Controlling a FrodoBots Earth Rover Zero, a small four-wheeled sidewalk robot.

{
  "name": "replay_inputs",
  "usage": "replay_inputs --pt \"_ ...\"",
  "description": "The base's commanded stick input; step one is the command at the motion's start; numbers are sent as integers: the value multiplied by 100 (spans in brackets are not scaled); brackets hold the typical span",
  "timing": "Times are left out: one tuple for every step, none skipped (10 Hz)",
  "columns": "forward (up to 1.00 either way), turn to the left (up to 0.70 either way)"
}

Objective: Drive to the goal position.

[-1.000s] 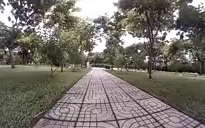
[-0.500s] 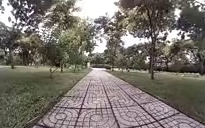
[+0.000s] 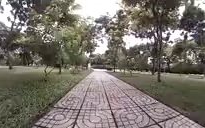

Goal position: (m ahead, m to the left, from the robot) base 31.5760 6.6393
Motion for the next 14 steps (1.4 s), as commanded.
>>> replay_inputs --pt "100 0" --pt "100 0" --pt "100 0" --pt "100 0" --pt "100 0" --pt "100 0" --pt "100 0" --pt "100 0" --pt "100 0" --pt "100 0" --pt "100 0" --pt "100 0" --pt "100 0" --pt "100 0"
